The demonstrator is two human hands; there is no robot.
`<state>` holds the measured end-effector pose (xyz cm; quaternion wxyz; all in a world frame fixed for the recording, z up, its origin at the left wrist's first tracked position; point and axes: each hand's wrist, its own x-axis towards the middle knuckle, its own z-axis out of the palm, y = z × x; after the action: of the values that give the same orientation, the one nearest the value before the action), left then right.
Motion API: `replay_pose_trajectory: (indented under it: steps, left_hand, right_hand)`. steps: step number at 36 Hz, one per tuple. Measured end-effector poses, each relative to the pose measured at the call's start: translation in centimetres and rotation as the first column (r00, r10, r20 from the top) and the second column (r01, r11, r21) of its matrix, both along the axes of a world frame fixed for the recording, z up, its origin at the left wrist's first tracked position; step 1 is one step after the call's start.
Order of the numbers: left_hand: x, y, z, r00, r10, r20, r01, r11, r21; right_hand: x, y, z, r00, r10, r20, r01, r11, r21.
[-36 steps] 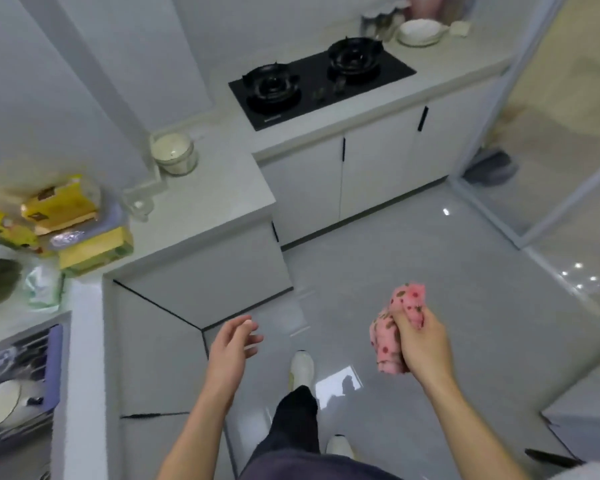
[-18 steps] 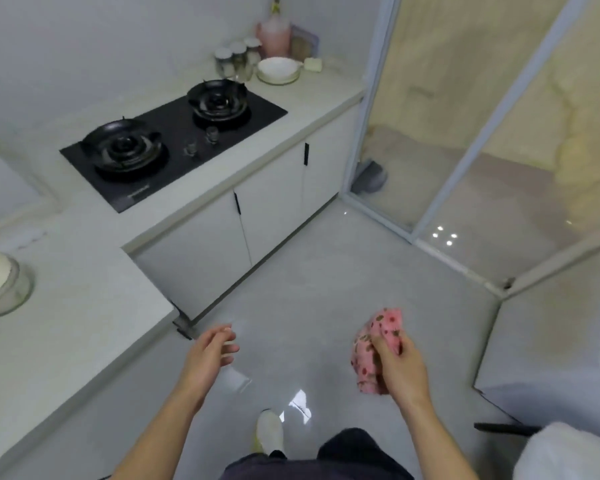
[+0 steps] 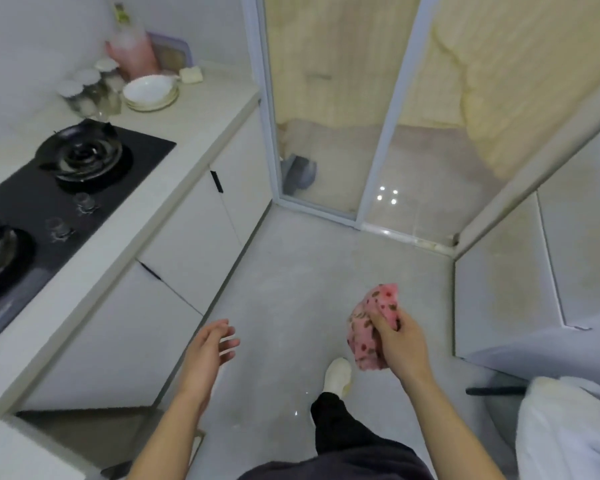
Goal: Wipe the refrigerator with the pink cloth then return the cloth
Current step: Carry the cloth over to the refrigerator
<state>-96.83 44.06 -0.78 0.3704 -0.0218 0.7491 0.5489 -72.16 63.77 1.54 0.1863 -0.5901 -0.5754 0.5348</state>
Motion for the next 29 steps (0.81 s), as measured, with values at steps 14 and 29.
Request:
replay_pose_trajectory:
  steps: [14,29]
  left_hand:
    - [-4.3,23.7,2.7,0.977,-0.208,-0.053,0.209,0.977,0.030]
    - [-9.2,45.9,1.3,0.860,-0.511,-0.024,0.511,0.859,0.025]
  right_hand:
    - [-1.7,18.8,3.0,0.986,-0.166,-0.028,0.168,0.984,0.054]
    - [-3.7,31.5,2.8,0.853,-0.521,-0.016,0.522,0.853,0.031]
